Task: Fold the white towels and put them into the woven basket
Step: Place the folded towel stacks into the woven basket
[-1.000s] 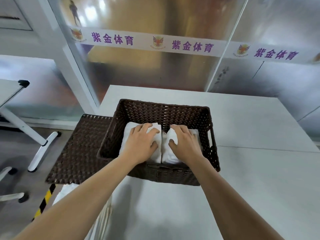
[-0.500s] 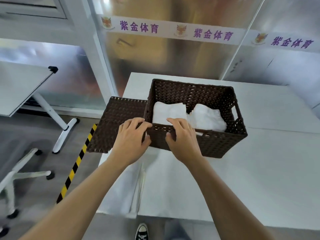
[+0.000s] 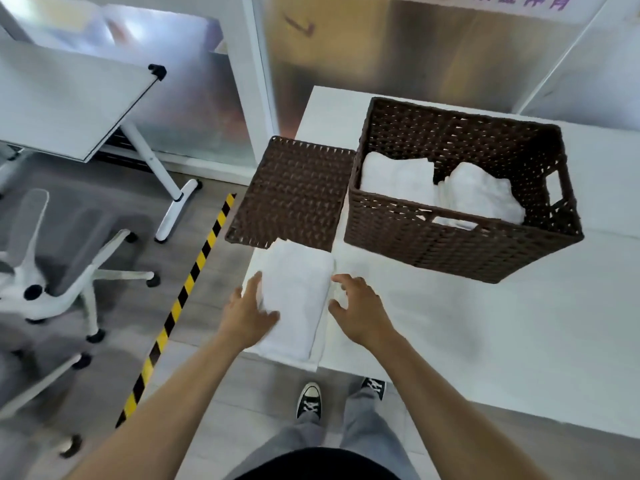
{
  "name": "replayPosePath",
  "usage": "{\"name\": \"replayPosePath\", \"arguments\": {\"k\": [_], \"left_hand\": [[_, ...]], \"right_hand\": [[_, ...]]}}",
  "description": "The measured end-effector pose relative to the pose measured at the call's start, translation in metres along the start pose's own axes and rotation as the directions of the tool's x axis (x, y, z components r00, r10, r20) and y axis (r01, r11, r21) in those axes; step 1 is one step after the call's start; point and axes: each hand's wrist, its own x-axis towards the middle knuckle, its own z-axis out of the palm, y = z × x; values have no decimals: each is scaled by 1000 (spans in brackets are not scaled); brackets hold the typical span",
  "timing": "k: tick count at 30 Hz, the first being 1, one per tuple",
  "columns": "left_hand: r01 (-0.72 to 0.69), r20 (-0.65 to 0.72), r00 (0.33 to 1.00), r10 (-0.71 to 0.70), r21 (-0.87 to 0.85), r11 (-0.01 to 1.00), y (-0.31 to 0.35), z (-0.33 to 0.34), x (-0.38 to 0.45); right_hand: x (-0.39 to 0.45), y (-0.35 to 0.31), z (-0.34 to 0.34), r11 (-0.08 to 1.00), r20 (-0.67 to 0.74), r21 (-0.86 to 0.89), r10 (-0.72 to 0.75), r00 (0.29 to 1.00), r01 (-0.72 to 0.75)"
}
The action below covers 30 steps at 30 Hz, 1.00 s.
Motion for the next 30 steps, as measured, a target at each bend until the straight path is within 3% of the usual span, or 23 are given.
{"name": "replayPosePath", "arguments": {"k": [3, 8, 19, 24, 30], "left_hand": [[9, 35, 999, -3, -177, 984, -16, 15, 7], [26, 59, 998, -17, -152, 988, 0, 33, 8], [-125, 253, 951, 176, -203, 971, 84, 91, -1], [118, 264, 963, -50, -247, 962, 91, 98, 0], [124, 258, 963, -75, -179, 976, 107, 95, 0]], "right_hand": [[-3, 10, 15, 992, 75, 101, 71, 995, -78], [-3, 28, 20, 934, 107, 285, 192, 975, -215], [-18, 102, -20, 782, -43, 441, 509, 860, -441], [-27, 110, -24, 745, -7, 472, 538, 843, -472], [-24, 122, -14, 702, 4, 506, 579, 816, -501]]}}
